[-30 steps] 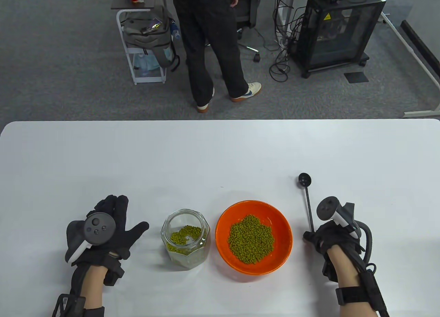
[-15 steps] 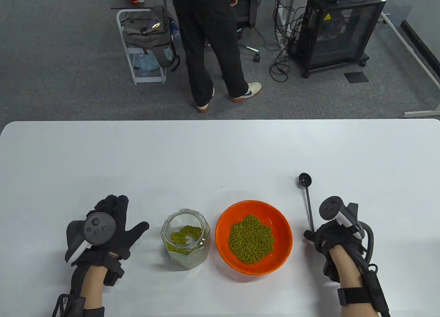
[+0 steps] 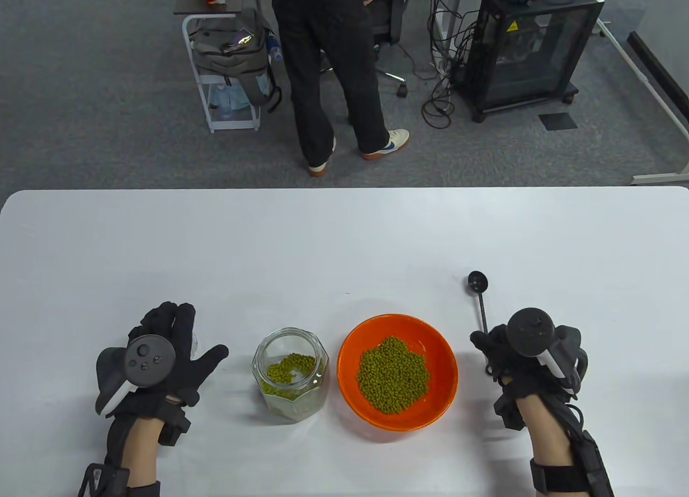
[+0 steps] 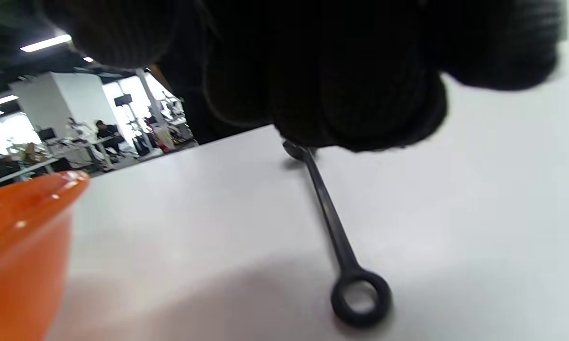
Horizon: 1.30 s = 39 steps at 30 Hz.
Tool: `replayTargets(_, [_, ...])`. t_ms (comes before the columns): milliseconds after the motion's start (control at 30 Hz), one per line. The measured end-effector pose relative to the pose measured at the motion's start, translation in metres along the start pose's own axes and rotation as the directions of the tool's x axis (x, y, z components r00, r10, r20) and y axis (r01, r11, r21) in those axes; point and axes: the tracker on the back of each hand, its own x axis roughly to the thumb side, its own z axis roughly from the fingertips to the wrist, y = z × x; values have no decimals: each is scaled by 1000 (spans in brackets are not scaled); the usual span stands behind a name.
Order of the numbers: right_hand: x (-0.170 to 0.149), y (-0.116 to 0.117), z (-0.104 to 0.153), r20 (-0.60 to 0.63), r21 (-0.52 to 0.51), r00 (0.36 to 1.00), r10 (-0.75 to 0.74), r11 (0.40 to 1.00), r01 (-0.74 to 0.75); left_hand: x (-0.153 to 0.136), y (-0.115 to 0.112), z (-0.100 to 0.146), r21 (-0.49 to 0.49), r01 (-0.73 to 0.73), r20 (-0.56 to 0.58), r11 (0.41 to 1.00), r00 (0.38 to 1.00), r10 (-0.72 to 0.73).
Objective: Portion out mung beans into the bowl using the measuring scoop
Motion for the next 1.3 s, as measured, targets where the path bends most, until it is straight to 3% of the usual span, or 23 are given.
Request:
replayTargets(167, [13, -4, 8, 113, -128, 993, 36, 992, -21, -1, 3, 1, 11, 34, -8, 999, 999, -33])
replayTargets(467, [26, 1, 15, 205, -159, 967, 154, 980, -123, -5, 3, 1, 27, 91, -31, 996, 995, -90])
replayTargets(800, [30, 3, 17, 205, -182, 963, 177, 973, -140, -17, 0, -1, 33, 134, -98, 990, 987, -130])
replayTargets(1300, [30, 4, 16, 203, -158, 965, 164, 978, -133, -49, -20, -15, -126, 214, -281, 969, 929, -242])
